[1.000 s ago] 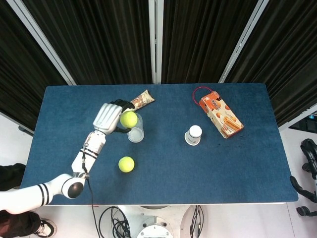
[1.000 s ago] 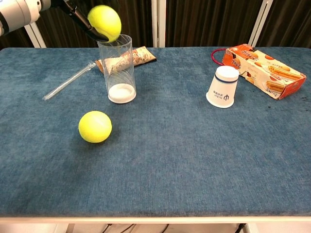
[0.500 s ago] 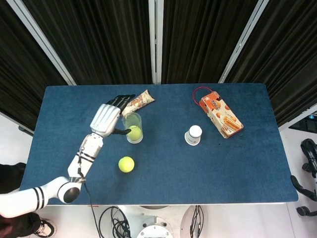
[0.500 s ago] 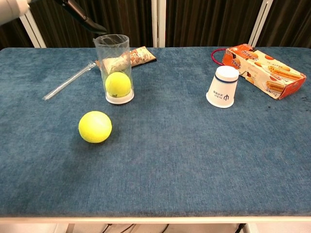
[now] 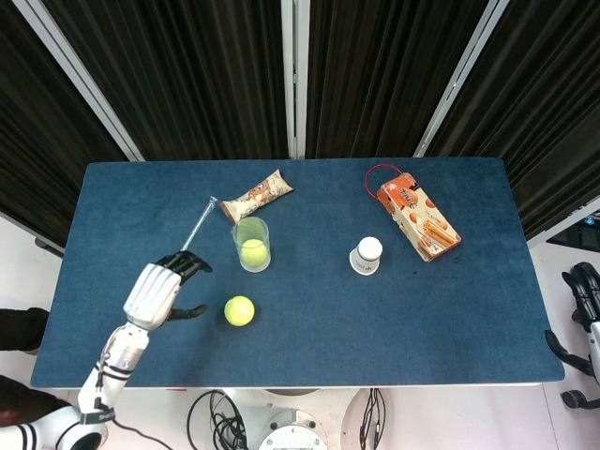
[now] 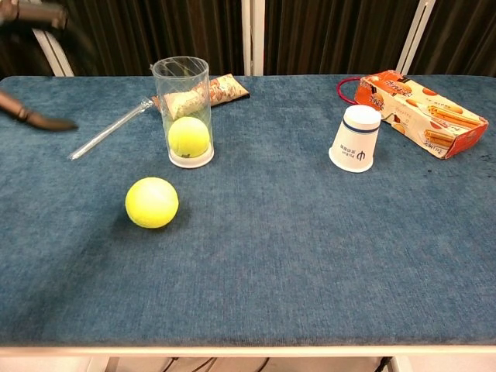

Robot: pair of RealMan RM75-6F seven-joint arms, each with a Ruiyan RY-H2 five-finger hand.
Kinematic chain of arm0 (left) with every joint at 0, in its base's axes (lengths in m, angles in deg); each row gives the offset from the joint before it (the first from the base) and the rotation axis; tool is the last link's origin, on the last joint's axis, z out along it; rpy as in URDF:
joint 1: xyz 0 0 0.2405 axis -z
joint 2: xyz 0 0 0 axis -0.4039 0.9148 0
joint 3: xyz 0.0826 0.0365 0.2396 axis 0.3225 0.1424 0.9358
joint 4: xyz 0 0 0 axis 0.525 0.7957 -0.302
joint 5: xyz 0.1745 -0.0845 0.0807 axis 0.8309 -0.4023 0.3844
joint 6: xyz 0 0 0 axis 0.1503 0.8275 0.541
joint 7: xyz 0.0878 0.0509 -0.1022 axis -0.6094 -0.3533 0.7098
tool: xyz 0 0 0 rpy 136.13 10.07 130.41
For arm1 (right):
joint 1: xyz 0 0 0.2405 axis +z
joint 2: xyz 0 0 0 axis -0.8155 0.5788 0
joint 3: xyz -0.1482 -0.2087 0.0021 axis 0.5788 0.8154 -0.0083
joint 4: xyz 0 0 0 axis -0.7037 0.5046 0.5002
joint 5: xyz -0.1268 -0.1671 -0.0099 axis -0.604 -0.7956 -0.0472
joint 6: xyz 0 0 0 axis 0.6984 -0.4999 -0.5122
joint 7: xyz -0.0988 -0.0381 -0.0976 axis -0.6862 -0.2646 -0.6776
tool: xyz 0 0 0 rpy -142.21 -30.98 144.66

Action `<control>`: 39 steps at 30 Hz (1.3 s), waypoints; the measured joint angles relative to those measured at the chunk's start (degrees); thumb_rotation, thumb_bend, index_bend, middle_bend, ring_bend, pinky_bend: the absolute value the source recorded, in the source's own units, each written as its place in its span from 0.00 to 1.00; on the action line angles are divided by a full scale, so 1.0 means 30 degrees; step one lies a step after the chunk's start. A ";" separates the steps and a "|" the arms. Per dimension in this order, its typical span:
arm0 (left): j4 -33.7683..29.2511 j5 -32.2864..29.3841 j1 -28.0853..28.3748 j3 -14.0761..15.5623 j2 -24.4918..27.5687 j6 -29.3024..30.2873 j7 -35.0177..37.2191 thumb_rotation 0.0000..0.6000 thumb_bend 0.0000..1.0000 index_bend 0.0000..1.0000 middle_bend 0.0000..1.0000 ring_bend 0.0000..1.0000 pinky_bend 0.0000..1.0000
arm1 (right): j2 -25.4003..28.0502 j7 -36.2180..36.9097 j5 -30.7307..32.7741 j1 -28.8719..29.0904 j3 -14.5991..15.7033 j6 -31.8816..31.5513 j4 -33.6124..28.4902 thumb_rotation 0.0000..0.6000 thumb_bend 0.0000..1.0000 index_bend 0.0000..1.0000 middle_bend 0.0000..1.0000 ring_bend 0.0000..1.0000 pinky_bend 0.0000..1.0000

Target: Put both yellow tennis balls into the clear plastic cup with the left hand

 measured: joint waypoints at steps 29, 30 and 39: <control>0.7105 0.0765 0.1960 0.0082 -0.5605 -0.5591 -0.1409 1.00 0.09 0.39 0.35 0.31 0.52 | -0.0250 0.0876 0.0698 -0.0043 0.0079 0.0576 0.0887 1.00 0.24 0.00 0.00 0.00 0.00; 0.7198 0.0759 0.1959 0.0107 -0.5610 -0.5625 -0.1508 1.00 0.09 0.40 0.37 0.32 0.53 | -0.0260 0.0894 0.0732 -0.0031 0.0076 0.0622 0.0913 1.00 0.24 0.00 0.00 0.00 0.00; 0.7178 0.0734 0.1964 0.0076 -0.5606 -0.5526 -0.1722 1.00 0.14 0.54 0.53 0.48 0.69 | -0.0291 0.0858 0.0806 0.0007 0.0078 0.0743 0.0870 1.00 0.24 0.00 0.00 0.00 0.00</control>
